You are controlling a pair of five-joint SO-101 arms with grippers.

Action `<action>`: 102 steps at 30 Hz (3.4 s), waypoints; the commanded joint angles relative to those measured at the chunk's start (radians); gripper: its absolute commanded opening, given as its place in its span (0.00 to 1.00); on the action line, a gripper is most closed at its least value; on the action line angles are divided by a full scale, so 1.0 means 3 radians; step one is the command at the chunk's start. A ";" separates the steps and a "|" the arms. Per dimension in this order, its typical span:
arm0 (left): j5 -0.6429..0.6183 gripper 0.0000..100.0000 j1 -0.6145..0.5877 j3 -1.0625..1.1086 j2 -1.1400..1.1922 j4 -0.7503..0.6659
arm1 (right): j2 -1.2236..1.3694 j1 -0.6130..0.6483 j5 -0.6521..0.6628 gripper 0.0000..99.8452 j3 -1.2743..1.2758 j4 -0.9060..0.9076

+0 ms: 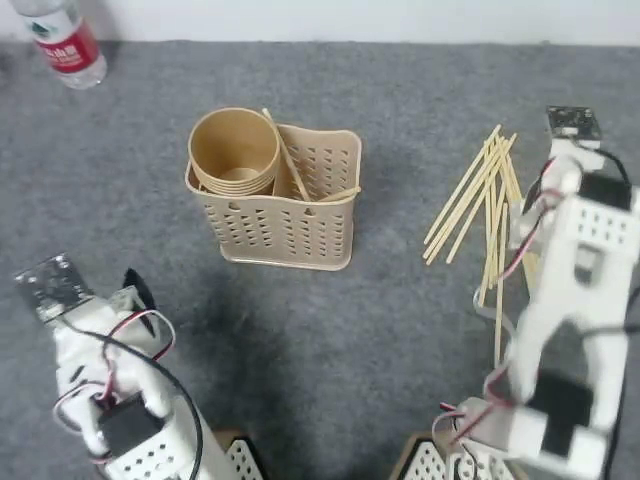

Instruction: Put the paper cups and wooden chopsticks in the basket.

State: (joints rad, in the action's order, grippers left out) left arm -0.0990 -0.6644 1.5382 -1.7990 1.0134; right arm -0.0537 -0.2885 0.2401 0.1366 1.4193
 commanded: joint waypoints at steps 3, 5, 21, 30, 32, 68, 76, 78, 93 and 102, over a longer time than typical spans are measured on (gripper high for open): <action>0.0061 0.19 0.0317 0.0141 -0.0072 -0.0123 | 0.0606 -0.0100 0.0000 0.26 -0.0706 0.0013; 0.0056 0.19 0.0317 0.0146 -0.0072 -0.0128 | 0.0780 -0.0079 0.0005 0.26 -0.0777 -0.0090; 0.0486 0.19 0.0793 -0.2652 0.1519 0.0680 | 0.1542 0.0043 0.0338 0.20 -0.0798 -0.0867; 0.0394 0.19 0.0742 -0.2683 0.3278 0.0532 | 0.1557 0.0043 0.0358 0.19 -0.0798 -0.0898; 0.0389 0.19 0.0598 -0.2417 0.3483 0.0133 | 0.1557 0.0038 0.0363 0.19 -0.0788 -0.0933; 0.0031 0.19 0.0266 -0.1087 0.3923 -0.1268 | 0.1486 0.0064 0.0639 0.01 -0.1406 -0.0115; 0.0051 0.19 0.0368 -0.1077 0.3923 -0.1263 | 0.1082 0.0315 0.0634 0.01 -0.1427 0.0391; 0.0051 0.19 0.0368 -0.1061 0.3923 -0.1268 | 0.1071 0.0463 0.0634 0.01 -0.1427 0.0473; 0.0056 0.19 0.0373 -0.1056 0.3923 -0.1274 | 0.0995 0.0923 0.0496 0.01 -0.1442 0.0524; 0.0056 0.19 0.0373 -0.1056 0.3923 -0.1274 | -0.0095 0.0969 0.0527 0.01 -0.1632 0.1005</action>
State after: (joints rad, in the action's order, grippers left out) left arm -0.0821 -0.5570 1.2252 -0.6145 0.6513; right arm 0.0921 -0.0153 0.4012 -0.2961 1.6771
